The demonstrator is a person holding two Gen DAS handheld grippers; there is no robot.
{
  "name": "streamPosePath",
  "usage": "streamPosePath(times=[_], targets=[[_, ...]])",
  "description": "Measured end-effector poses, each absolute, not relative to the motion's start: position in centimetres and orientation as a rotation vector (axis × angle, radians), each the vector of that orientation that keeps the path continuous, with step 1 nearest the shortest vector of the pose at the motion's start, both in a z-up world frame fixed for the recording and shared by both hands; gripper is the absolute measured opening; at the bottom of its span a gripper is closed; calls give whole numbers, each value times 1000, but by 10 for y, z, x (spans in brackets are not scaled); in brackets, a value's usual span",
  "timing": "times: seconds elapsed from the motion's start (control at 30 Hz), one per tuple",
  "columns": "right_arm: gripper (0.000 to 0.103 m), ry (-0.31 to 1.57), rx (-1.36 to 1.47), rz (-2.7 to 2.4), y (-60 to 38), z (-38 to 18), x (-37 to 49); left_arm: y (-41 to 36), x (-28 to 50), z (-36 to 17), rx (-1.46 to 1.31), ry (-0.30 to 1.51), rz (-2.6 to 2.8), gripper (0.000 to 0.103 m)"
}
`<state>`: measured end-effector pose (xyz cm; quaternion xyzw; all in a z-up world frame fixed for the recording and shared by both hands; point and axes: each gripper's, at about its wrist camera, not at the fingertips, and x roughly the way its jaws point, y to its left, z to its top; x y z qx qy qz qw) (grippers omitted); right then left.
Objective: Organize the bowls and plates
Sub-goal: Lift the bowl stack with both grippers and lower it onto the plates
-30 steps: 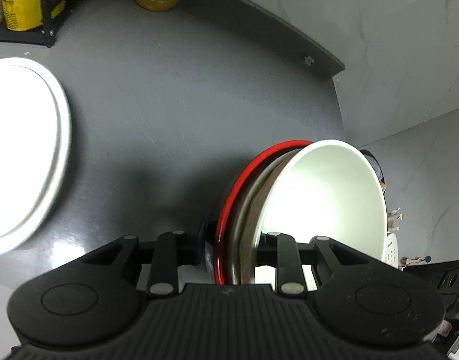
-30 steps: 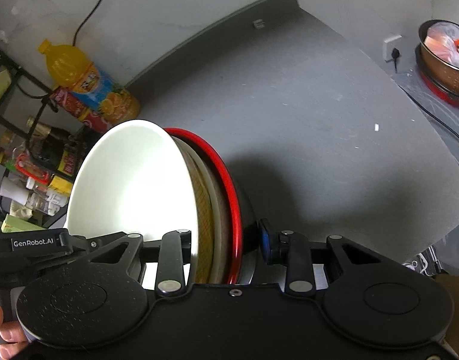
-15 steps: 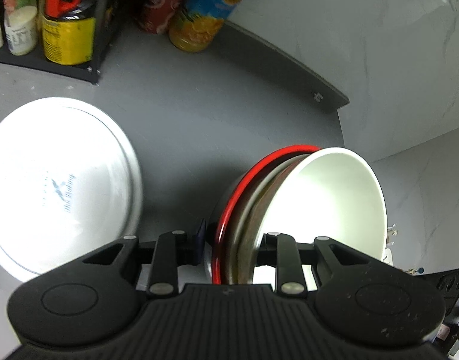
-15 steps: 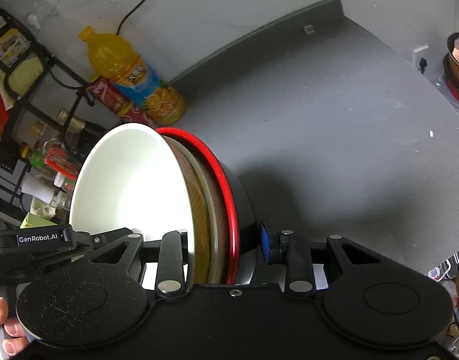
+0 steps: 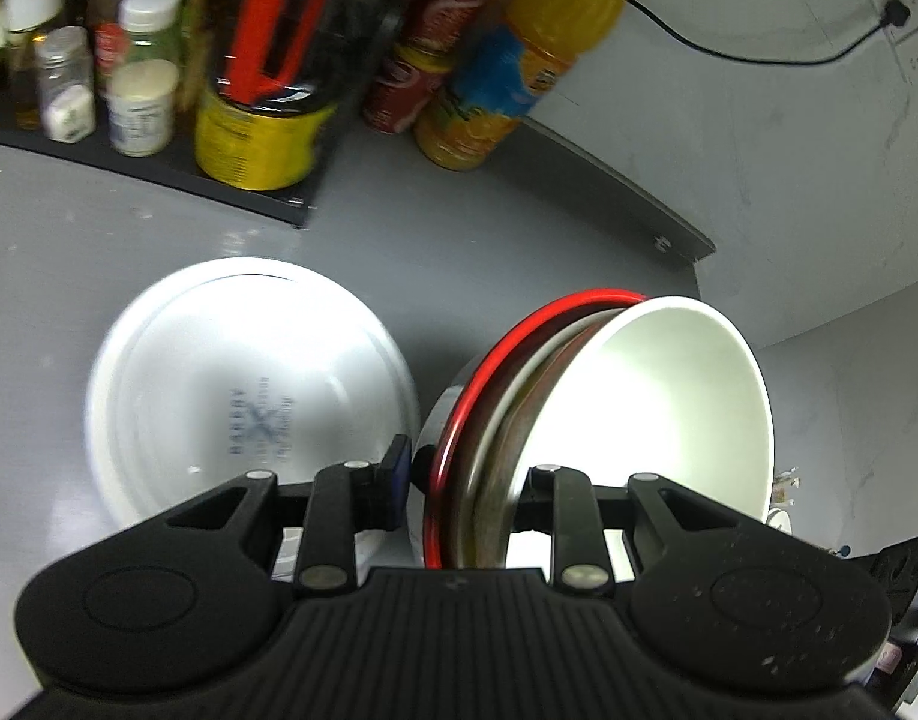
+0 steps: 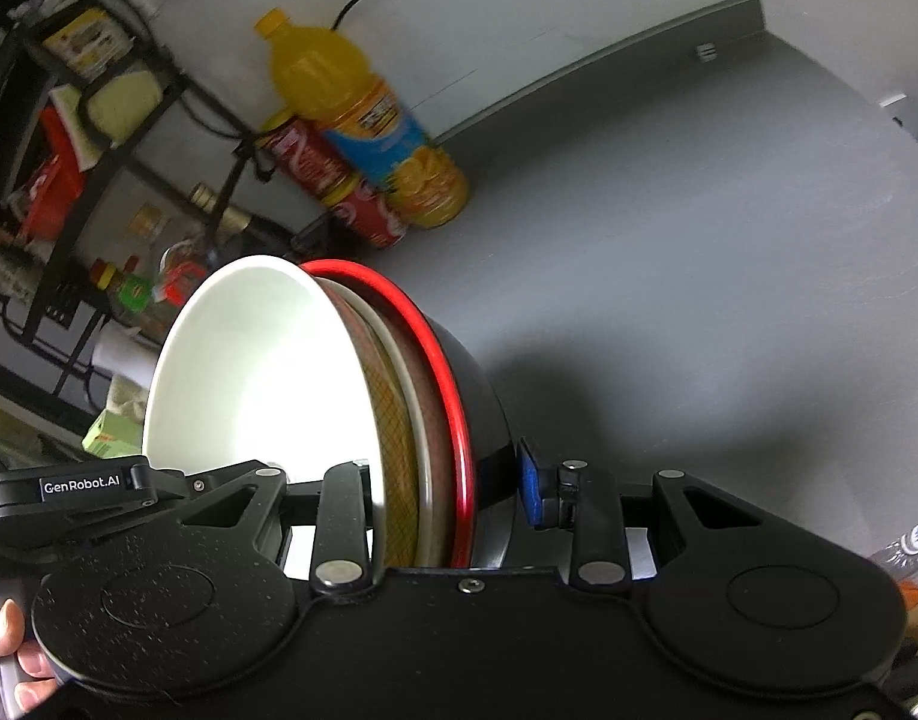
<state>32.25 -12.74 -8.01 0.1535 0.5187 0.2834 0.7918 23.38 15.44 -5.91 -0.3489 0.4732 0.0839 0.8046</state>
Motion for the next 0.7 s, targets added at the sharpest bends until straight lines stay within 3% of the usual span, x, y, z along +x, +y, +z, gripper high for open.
streamPosePath(times=[0.7], targets=[[32,1183,318,644,-60,-88,286,228,191,-68,-747,1078,228,26]])
